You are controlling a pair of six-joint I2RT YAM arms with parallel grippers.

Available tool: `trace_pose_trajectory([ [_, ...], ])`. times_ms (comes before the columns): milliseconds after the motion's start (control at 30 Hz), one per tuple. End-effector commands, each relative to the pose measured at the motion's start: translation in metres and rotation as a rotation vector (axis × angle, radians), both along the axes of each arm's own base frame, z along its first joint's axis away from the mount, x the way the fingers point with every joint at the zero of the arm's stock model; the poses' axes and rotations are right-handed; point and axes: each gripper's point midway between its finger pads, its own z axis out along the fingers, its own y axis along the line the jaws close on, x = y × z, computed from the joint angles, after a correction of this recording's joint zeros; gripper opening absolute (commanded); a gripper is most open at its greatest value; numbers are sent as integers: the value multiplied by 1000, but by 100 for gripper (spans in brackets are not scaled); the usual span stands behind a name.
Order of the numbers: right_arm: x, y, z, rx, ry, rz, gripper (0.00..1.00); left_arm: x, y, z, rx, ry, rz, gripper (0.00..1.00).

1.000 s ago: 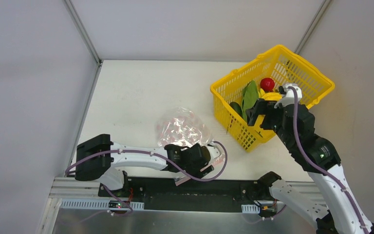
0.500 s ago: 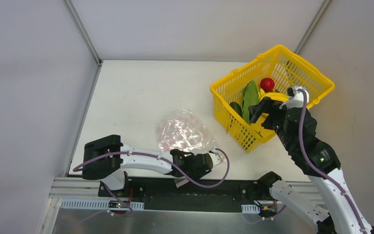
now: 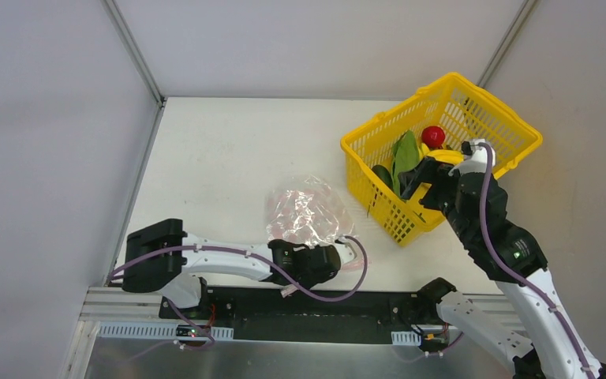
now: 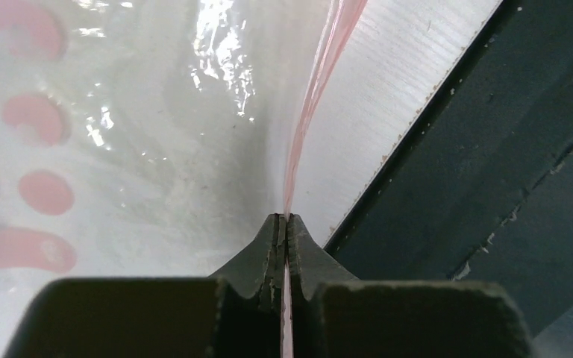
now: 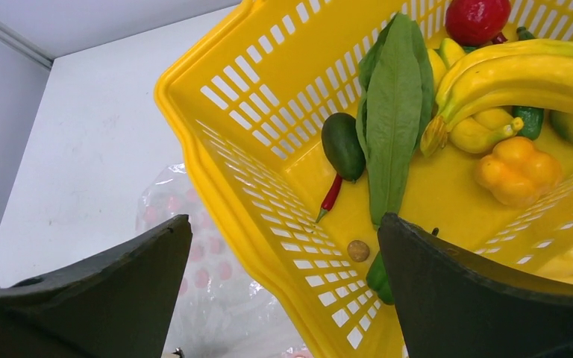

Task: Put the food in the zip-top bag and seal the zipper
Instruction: Pick up the zipper food storage bag at the center of the board.

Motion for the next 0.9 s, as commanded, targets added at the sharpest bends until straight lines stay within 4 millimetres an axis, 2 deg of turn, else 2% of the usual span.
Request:
trace_pose_trajectory([
  [0, 1, 16, 9, 81, -12, 49, 99, 12, 7, 38, -105, -65, 47, 0],
  [100, -5, 35, 15, 150, -12, 140, 99, 25, 15, 60, -206, -91, 113, 0],
  [267, -27, 89, 34, 300, -6, 433, 99, 49, 36, 92, -371, -83, 245, 0],
  [367, -44, 122, 45, 400, 37, 625, 95, 63, 51, 110, -471, -85, 336, 0],
  [467, -63, 153, 47, 491, 143, 819, 89, 73, 68, 124, -557, -90, 430, 0],
  [600, -66, 179, 24, 483, 293, 859, 80, 75, 79, 142, -657, -96, 486, 0],
  [733, -72, 206, 2, 404, 341, 870, 77, 69, 77, 152, -726, -73, 471, 0],
  [800, -56, 213, -14, 373, 354, 764, 70, 66, 74, 154, -750, -60, 457, 0],
  [867, -47, 221, -27, 377, 371, 719, 69, 63, 69, 156, -767, -42, 436, 0],
])
